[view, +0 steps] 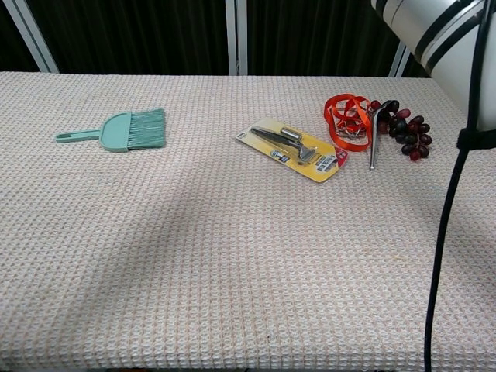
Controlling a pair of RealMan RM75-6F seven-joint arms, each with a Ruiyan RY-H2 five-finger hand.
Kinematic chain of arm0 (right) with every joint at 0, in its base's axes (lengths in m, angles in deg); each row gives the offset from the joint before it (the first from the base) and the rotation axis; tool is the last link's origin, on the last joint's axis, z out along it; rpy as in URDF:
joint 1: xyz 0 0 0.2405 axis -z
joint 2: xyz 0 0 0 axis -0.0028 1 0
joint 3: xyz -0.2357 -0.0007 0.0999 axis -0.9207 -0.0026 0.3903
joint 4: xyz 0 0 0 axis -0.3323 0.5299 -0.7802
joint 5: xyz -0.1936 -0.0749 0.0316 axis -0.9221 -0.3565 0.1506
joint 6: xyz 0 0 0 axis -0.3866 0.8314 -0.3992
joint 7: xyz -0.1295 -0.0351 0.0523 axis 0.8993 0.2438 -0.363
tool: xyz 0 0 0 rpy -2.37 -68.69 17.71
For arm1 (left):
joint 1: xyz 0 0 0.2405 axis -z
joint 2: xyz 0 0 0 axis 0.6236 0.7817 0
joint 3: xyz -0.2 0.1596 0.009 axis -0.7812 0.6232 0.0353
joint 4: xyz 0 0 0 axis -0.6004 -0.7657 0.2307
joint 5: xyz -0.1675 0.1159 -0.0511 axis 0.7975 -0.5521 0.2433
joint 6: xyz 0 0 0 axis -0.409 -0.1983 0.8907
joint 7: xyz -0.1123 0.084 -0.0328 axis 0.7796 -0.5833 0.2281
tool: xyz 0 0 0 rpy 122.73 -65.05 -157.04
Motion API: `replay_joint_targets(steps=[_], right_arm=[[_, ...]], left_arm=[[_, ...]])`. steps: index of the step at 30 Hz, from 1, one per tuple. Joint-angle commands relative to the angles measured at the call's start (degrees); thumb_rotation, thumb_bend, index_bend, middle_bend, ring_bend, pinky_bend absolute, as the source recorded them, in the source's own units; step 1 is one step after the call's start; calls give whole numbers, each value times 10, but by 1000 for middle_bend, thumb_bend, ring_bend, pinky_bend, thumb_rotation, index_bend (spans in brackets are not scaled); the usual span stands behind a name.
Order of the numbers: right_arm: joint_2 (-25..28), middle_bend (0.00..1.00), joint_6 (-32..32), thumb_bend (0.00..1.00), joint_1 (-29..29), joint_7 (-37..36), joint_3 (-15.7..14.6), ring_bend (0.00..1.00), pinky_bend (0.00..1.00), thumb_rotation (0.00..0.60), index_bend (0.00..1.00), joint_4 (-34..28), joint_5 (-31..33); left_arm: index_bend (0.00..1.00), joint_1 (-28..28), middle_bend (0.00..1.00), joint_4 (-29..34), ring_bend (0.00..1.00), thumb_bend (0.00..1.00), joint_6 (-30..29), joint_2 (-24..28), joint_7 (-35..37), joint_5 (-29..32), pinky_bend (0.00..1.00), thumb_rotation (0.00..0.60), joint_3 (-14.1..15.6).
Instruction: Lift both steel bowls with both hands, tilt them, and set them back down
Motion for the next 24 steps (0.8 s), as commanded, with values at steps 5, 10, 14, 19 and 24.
replay_joint_targets(steps=[5, 10, 14, 19, 24], right_arm=[[-33, 538, -32, 400, -36, 13, -1, 451, 539, 600, 697, 18, 4], [-19, 538, -6, 400, -16, 10, -1, 452, 539, 600, 696, 14, 6], [2, 538, 14, 400, 5, -2, 4, 451, 539, 600, 696, 6, 11], [3, 538, 5, 402, 0, -9, 6, 451, 539, 600, 697, 1, 14], [-30, 538, -21, 399, -33, 8, 2, 451, 539, 600, 696, 11, 9]], left_arm=[[595, 20, 560, -2, 478, 364, 21, -11, -10, -12, 674, 600, 6], [595, -1, 560, -2, 477, 365, -4, 5, -3, -3, 674, 600, 4], [595, -15, 560, -2, 477, 366, -17, 20, 8, 0, 674, 600, 5], [595, -10, 561, -1, 478, 367, -9, 17, 16, -2, 674, 600, 6], [595, 21, 561, -10, 478, 367, 19, -9, 2, -9, 674, 600, 3]])
